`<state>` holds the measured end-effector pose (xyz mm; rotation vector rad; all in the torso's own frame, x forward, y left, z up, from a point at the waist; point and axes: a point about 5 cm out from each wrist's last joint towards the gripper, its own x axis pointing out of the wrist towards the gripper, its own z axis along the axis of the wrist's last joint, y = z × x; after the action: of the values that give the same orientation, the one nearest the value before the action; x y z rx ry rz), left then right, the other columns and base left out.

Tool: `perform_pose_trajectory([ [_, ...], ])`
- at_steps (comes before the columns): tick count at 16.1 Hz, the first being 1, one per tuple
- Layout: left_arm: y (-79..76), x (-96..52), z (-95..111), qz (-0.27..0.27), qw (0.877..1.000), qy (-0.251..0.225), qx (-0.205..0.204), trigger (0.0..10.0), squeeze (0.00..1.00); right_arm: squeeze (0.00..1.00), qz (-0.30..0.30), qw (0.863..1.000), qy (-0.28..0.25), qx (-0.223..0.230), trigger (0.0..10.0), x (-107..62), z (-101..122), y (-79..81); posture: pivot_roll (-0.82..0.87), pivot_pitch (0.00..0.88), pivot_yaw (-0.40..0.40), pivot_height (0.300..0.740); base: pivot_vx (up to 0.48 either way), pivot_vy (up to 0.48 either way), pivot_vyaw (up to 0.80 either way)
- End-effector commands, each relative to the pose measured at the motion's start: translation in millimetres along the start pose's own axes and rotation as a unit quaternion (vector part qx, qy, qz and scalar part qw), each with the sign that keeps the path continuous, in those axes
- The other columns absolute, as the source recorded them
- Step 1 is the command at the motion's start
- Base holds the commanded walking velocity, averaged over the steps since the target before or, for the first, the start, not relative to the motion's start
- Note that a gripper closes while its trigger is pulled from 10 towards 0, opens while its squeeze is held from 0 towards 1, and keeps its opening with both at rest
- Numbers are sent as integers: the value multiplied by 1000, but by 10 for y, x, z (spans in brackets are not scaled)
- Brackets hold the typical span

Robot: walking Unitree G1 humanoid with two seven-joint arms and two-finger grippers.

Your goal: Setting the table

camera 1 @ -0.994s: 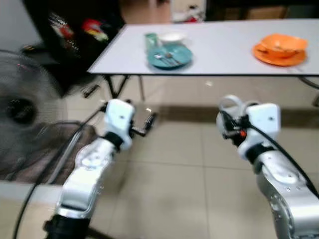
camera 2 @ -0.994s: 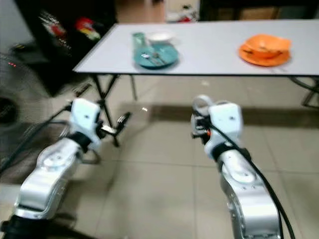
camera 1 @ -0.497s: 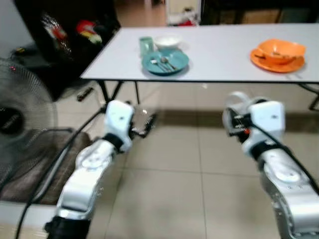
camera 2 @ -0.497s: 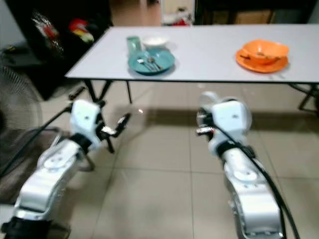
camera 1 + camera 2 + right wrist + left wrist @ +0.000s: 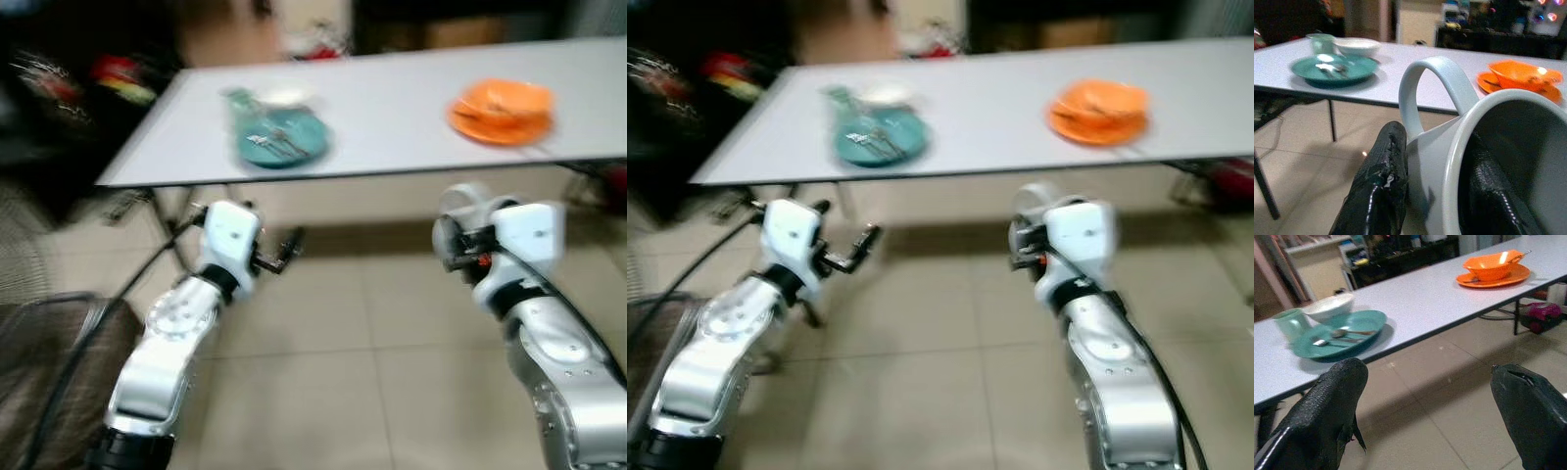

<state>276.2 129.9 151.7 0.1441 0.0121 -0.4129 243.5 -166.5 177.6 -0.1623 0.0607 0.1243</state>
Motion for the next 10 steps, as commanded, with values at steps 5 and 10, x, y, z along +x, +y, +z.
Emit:
perform_pose_trajectory([
  [5, -37, 26, 58, -8, 1000, -9, 2, 10000, 0, 0, -11, 1000, -16, -6, 10000, -23, 67, -55, -62, 0, 103, 740, 307, 0, 0],
  [10, -37, 26, 58, -8, 1000, -9, 2, 10000, 0, 0, -11, 1000, -16, -6, 10000, -23, 67, -55, -62, 0, 103, 740, 307, 0, 0],
])
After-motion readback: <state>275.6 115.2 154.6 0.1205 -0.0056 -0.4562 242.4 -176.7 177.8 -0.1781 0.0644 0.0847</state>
